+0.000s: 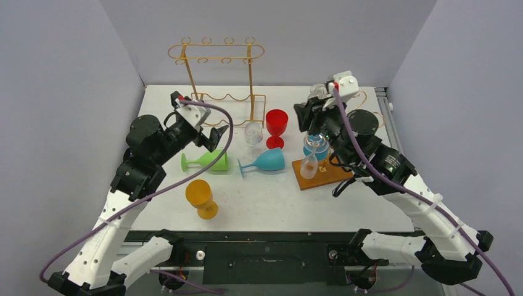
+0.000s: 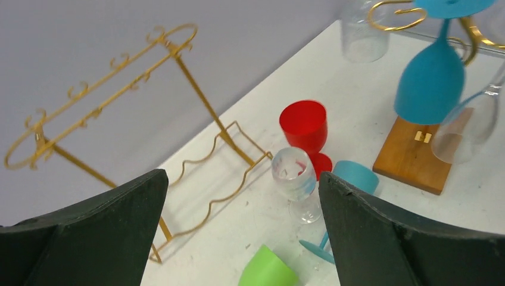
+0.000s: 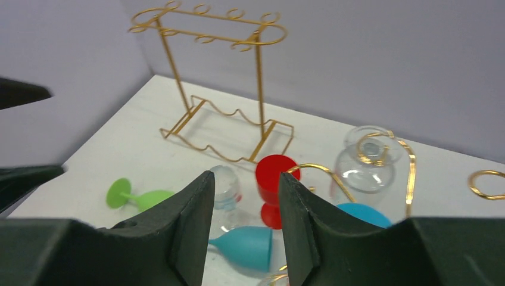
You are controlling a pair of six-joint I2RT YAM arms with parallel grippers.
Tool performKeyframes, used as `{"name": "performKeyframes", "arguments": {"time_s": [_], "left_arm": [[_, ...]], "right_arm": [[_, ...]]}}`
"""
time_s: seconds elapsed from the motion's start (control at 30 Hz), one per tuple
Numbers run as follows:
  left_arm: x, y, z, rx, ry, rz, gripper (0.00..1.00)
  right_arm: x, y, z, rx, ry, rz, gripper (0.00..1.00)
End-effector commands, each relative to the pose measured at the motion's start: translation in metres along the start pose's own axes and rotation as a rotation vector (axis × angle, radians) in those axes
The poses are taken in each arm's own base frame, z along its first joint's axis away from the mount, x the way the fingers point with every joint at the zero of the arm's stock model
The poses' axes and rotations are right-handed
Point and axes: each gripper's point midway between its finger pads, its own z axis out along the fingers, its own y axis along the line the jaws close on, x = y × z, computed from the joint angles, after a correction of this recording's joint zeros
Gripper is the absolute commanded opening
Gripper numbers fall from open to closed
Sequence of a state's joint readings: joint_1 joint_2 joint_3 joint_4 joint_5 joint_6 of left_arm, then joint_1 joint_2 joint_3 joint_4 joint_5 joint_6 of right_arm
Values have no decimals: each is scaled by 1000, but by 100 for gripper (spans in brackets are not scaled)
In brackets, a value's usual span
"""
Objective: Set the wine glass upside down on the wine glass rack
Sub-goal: Pick up the wine glass at the center of the board.
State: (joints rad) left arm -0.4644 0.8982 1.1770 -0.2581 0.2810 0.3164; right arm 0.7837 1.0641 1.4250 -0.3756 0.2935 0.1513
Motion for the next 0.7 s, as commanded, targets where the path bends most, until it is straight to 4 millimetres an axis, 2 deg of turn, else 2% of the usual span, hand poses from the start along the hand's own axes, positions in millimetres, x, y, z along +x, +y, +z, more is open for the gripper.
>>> {"name": "performKeyframes", "arguments": {"time_s": [0.0, 0.1, 0.23, 0.3, 0.4, 0.53, 0.67], "left_arm": [[20, 36, -7, -143, 90, -223, 96], [38, 60, -10, -192, 142, -311, 96], [57, 75, -16, -227, 194, -326, 96], [68, 79, -21, -251, 235, -339, 96], [91, 84, -27, -280, 325, -375, 96], [115, 89, -36, -299, 423, -415, 96], [130, 91, -43, -303, 481, -416, 96]], "right_arm": [[25, 48, -2, -59, 104, -44, 40], [54, 85, 3, -123, 161, -55, 42], [96, 128, 16, -194, 244, -79, 49], [120, 142, 28, -196, 299, -108, 52], [140, 157, 44, -208, 345, -137, 53], [158, 171, 68, -218, 394, -176, 51], [179, 173, 73, -224, 449, -204, 50]]}}
